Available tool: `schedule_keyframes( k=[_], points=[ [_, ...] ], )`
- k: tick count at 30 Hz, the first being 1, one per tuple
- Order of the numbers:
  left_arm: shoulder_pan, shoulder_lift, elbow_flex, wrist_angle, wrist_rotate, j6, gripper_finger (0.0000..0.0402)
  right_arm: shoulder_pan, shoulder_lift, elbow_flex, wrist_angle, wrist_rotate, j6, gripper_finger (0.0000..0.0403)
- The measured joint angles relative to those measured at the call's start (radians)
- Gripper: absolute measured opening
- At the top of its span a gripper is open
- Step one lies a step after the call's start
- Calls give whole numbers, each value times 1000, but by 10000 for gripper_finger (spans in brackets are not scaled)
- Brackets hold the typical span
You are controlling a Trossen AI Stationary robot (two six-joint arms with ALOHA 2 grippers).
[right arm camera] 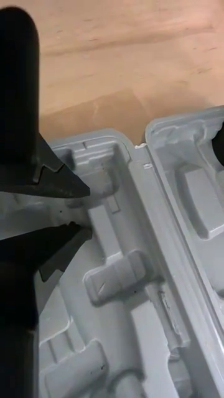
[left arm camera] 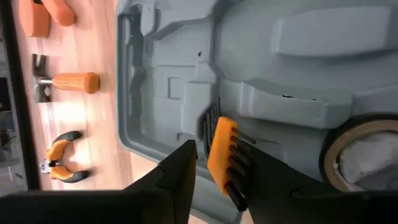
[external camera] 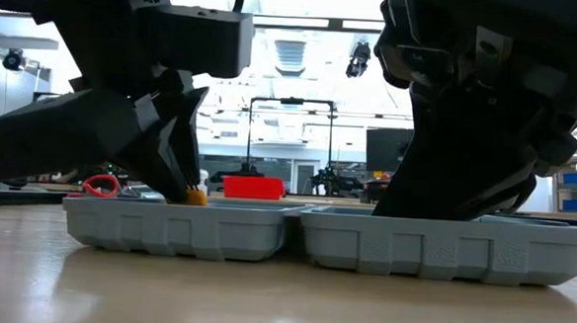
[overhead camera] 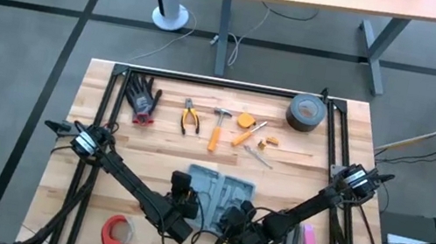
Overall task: Prefit tool cases
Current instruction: Remove the hex keys from the gray tool box
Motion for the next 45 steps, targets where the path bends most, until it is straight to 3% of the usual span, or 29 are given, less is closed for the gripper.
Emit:
schedule_keyframes(
  k=[12,22,26,30,38,45],
  points=[
    [1,-18,0,-15,59,-1,17,11,-23,-2,-21,14,-46,51],
    [4,-79,0,-32,104,-27,24,16,-76,-2,-147,24,-35,45],
    [21,-117,0,-65,107,-29,24,17,-98,-1,-185,75,-35,52],
    [57,-153,0,-151,44,-57,26,16,-121,-1,-196,126,-32,60],
    [174,-208,0,-165,-75,18,28,18,-135,-1,-194,190,23,60],
    [319,-211,-30,-63,-76,165,28,57,-137,-1,-198,271,69,44]
  ],
)
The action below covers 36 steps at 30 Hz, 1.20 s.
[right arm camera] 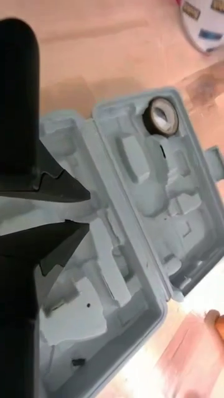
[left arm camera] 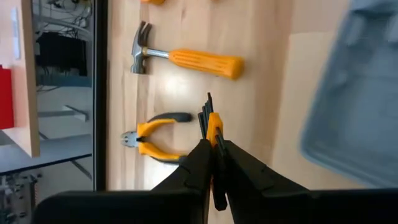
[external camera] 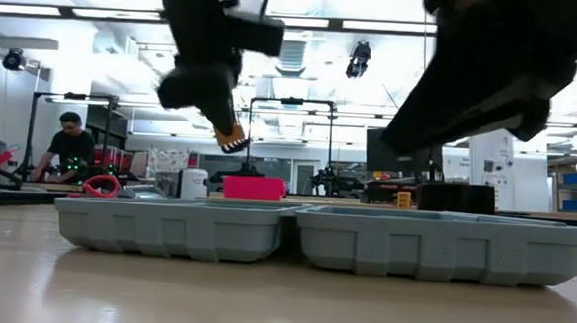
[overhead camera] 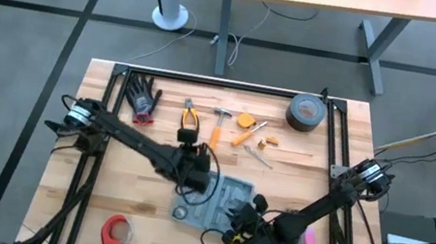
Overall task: Prefit tool cases
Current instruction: Remove the hex keys from the gray tool box
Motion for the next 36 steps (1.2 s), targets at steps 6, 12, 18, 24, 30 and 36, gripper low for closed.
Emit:
schedule_keyframes(
  k=[6,12,18,24,30,36],
  points=[
    [101,-5,-77,126,111,70,29,41,-13,1,-36,54,48,39],
    [146,-50,-220,279,210,75,29,53,-14,1,-67,67,96,46],
    [161,-195,-386,375,224,7,29,52,-15,1,-75,67,104,55],
    [201,-373,-545,393,209,-68,29,44,-15,1,-70,67,104,55],
    [268,-459,-642,383,201,-89,29,41,-15,1,-65,67,106,43],
    [319,-426,-657,348,214,-108,30,41,-16,1,-57,67,106,39]
  ],
)
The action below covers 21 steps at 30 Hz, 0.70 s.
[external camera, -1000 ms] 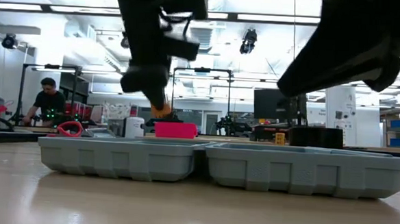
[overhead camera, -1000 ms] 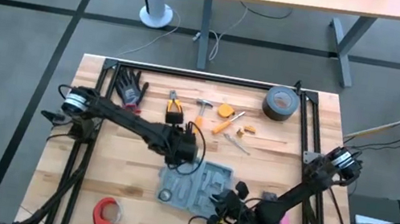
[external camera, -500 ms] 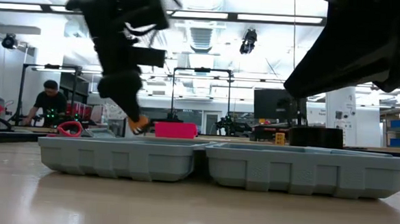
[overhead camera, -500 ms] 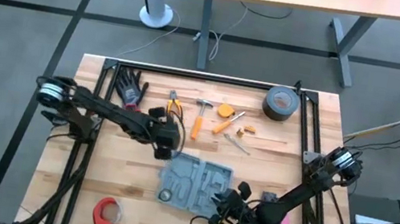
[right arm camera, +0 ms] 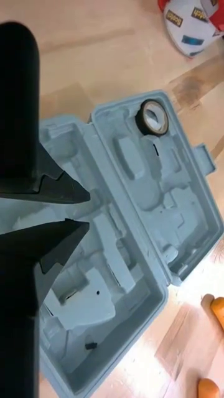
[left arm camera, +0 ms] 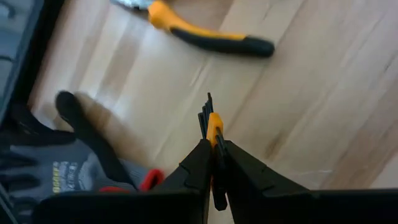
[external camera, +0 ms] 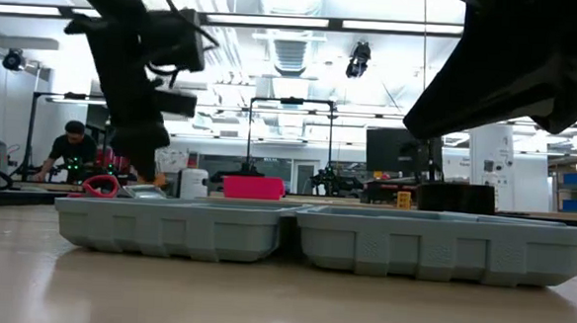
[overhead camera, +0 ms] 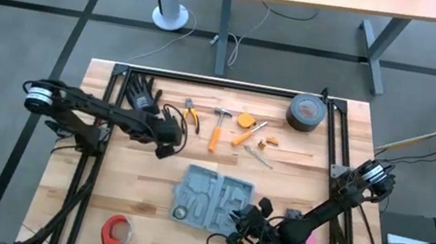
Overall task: Prefit tool cases
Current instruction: Remove the hex keys from the gray tool box, then remove the electrical tape from the gray tool box
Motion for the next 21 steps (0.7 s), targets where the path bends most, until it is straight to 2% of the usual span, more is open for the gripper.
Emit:
schedule_keyframes(
  k=[3,10,16,21],
  points=[
    [7,38,15,1,9,0,43,0,-3,0,4,1,0,44],
    [8,126,64,12,26,14,121,-2,-6,0,10,1,0,55],
    [3,137,122,13,146,10,169,-2,-10,0,10,1,-1,55],
    [-14,106,174,0,197,-2,189,-2,-11,0,10,1,0,45]
  ],
)
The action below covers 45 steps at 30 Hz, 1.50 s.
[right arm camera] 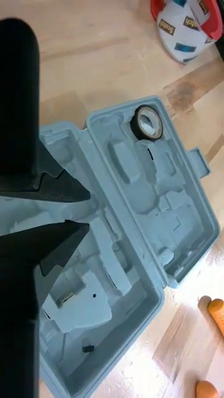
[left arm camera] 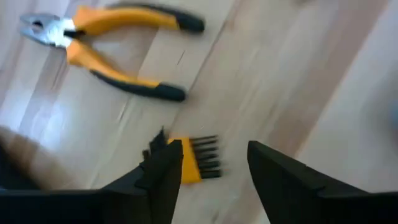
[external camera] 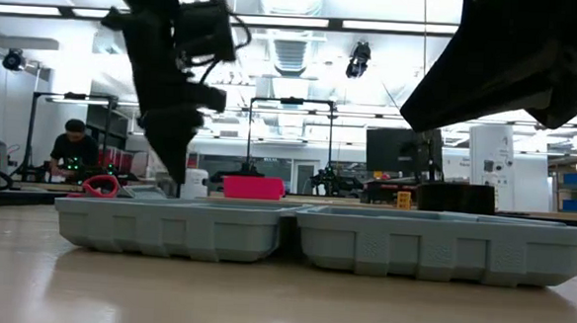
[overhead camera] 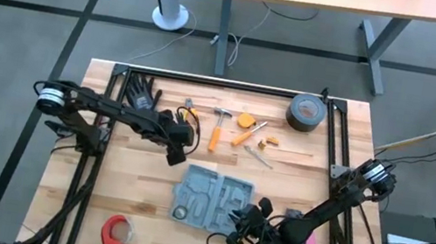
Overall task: Prefit tool cases
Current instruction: Remove the electrical tape from the gray tool box
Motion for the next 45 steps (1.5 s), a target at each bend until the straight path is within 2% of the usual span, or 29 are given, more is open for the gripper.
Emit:
schedule_keyframes(
  k=[6,11,17,24,29,35,45],
  points=[
    [-88,-8,21,-2,131,-75,196,0,0,0,0,0,7,42],
    [-215,26,18,57,133,-145,196,-10,-1,0,-2,0,0,51],
    [-318,76,73,77,48,-180,196,-18,-12,0,-1,-1,-10,61],
    [-360,127,89,62,48,-218,196,-18,-21,0,0,-3,-18,53],
    [-381,161,89,69,88,-254,196,-18,-21,0,0,-3,-19,44],
    [-409,162,90,62,103,-304,196,-18,-21,0,0,-3,-19,42],
    [-462,158,116,48,222,-389,196,-18,-21,0,0,-1,-26,59]
  ],
)
